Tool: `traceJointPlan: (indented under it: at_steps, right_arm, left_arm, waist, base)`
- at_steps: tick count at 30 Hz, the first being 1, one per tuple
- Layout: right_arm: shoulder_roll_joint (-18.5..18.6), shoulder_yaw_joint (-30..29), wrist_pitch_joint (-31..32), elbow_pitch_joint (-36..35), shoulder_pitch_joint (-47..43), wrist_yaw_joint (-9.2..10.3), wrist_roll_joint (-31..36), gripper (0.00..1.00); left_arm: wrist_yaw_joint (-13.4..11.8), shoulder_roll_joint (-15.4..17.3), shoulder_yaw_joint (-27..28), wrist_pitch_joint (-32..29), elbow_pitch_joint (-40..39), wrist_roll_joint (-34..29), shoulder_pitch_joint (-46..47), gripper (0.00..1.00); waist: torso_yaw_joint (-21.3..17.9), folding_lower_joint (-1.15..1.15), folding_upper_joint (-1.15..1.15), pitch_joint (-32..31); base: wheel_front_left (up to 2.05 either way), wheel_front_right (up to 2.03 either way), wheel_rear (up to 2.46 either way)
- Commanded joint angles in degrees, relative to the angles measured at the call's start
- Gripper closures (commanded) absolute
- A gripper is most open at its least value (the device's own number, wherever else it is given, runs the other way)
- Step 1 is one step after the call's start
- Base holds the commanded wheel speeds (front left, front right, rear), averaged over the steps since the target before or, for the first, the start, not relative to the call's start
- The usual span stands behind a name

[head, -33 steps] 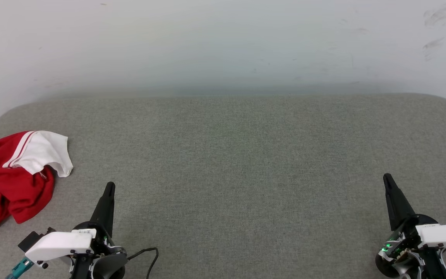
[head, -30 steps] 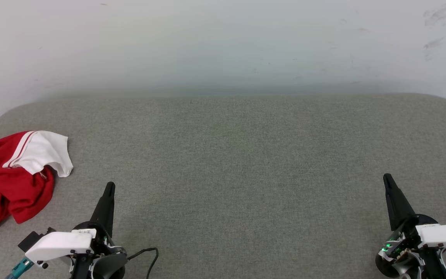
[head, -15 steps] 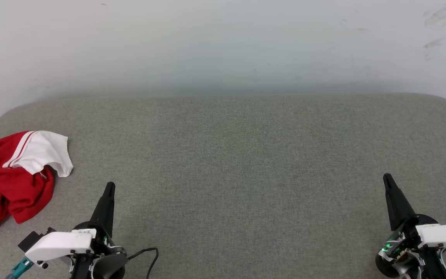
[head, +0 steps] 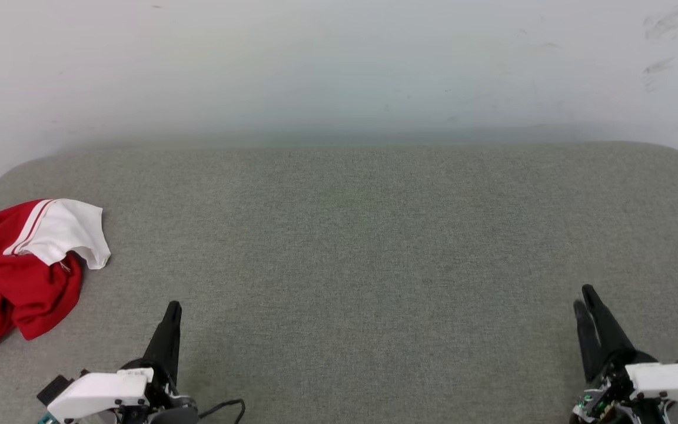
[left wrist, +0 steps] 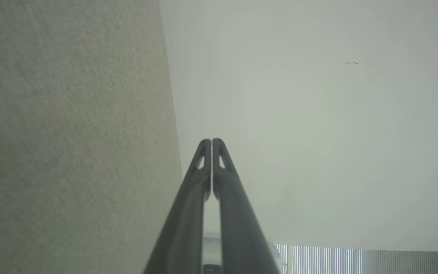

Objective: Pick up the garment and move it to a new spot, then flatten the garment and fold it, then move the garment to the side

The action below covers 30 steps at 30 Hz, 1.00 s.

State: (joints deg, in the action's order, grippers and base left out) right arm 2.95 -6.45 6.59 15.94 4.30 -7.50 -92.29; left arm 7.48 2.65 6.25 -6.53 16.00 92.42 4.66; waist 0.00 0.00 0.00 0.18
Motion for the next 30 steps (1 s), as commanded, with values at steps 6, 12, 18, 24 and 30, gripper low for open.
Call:
traceJointPlan:
  at_steps: [6,12,18,24,30]
  right_arm:
    - [0.0,0.4,-1.9,-0.5,0.3,0.0,1.8,0.0]
    - [0.0,0.2,-3.5,-1.8,0.5,0.0,6.8,0.0]
    - [0.0,0.2,-5.1,-4.1,0.6,0.0,13.9,0.0]
    - [0.0,1.0,-6.6,-6.6,0.7,0.0,22.6,0.0]
    - [0.0,1.8,-8.0,-8.8,0.6,0.0,31.9,0.0]
  left_arm:
    - [0.0,0.0,0.1,1.9,-1.2,-1.2,0.2,0.0]
    - [0.0,0.1,1.2,3.5,-2.3,-5.7,0.6,0.0]
    - [-0.2,0.1,2.3,5.1,-4.2,-13.5,0.9,0.0]
    - [-1.7,0.1,2.1,6.6,-6.7,-21.8,1.0,0.0]
    - [-4.2,0.1,1.1,8.0,-8.9,-30.1,0.7,0.0]
  waist:
    - [0.0,0.0,0.0,0.1]
    - [0.0,0.0,0.0,0.1]
    - [0.0,0.0,0.0,0.3]
    - [0.1,0.0,0.0,0.4]
    - [0.1,0.0,0.0,0.5]
  base:
    - [0.0,0.0,0.0]
    - [0.0,0.0,0.0]
    - [0.0,0.0,0.0]
    - [0.0,0.0,0.0]
    - [0.0,0.0,0.0]
